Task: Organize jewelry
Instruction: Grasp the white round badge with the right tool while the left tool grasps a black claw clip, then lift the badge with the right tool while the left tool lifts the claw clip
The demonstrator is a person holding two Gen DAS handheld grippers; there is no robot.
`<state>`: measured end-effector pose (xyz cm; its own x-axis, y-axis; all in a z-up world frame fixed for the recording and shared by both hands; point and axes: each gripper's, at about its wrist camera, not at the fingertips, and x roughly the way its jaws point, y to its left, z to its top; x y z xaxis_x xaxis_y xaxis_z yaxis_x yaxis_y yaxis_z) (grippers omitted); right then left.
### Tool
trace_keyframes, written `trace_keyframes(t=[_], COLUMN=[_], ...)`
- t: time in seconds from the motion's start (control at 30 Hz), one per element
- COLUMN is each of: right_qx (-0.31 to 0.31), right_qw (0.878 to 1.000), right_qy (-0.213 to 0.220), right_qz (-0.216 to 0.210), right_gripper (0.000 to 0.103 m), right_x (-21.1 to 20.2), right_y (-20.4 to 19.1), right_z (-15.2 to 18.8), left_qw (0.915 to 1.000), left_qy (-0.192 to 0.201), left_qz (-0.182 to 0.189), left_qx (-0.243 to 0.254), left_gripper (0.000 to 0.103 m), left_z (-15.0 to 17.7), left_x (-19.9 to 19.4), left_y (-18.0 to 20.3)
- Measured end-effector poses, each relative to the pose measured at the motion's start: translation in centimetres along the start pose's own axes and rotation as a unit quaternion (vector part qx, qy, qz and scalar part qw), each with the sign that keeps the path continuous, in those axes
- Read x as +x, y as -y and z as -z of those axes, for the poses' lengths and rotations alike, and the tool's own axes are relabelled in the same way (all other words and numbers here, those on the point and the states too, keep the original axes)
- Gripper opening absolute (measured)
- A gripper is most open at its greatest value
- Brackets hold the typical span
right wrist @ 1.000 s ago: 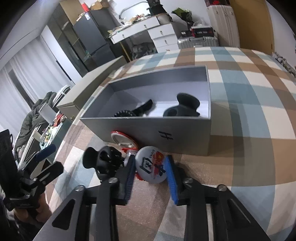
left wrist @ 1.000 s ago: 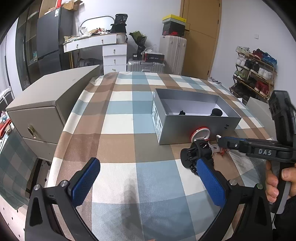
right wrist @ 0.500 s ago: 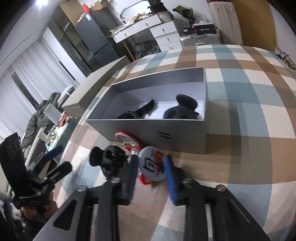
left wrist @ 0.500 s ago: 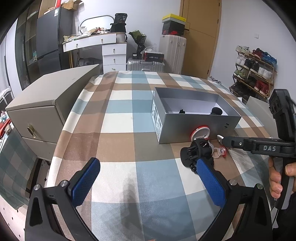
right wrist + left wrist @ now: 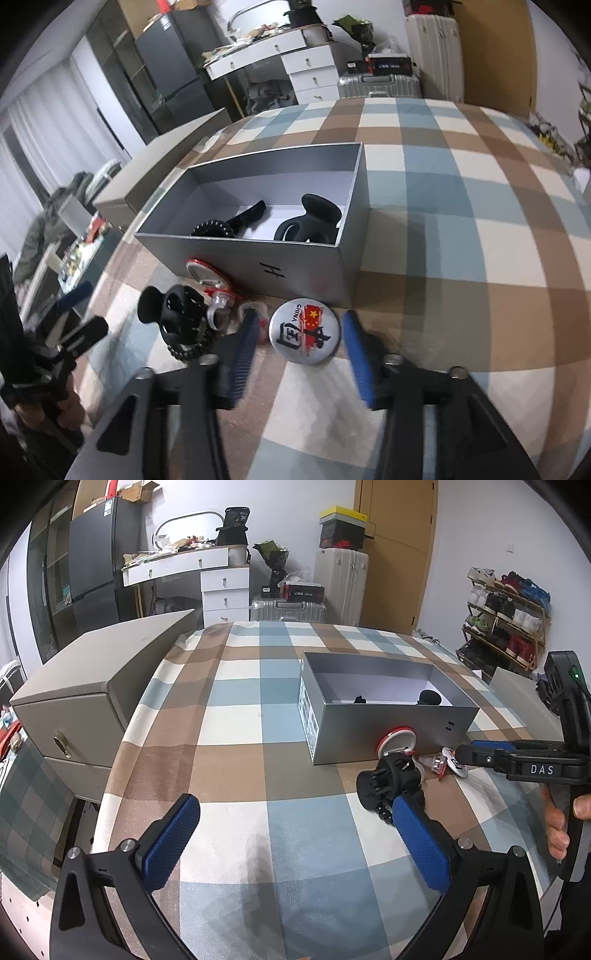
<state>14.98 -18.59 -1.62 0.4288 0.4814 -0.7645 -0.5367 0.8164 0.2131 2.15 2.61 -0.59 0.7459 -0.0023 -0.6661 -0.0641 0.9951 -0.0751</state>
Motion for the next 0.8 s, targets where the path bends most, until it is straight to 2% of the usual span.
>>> trace_keyframes(t=[0.23,0.3,0.57,0.7,0.8], right_qx=[-0.046,-0.057,-0.087,-0.101,-0.105], right_qw=[0.998,0.997,0.993,0.991,0.991], right_qy=[-0.027,-0.024,-0.007,-0.003,-0.005], right_qz=[0.035,0.047,0.082,0.092,0.086], right_gripper=[0.056,0.059,0.06,0.057,0.049], right_x=[1.2,1.3,1.8,1.8,1.8], right_y=[-1.0,-1.4,-2.0,-2.3,-2.4], right_z=[0.7,0.9,1.1,1.2,1.2], left_qw=[1.0,1.0,1.0,1.0,1.0], left_qy=[-0.003,-0.004,-0.004,-0.006,-0.006], left_qz=[0.001,0.001,0.002,0.002,0.002], left_qx=[0.0,0.001,0.005,0.004,0.006], left_gripper=[0.101,0.101,0.101,0.101,0.101], left_z=[0.1,0.1,0.1,0.2,0.2], left_x=[0.1,0.1,0.1,0.1,0.1], left_y=[0.1,0.1,0.3,0.4,0.4])
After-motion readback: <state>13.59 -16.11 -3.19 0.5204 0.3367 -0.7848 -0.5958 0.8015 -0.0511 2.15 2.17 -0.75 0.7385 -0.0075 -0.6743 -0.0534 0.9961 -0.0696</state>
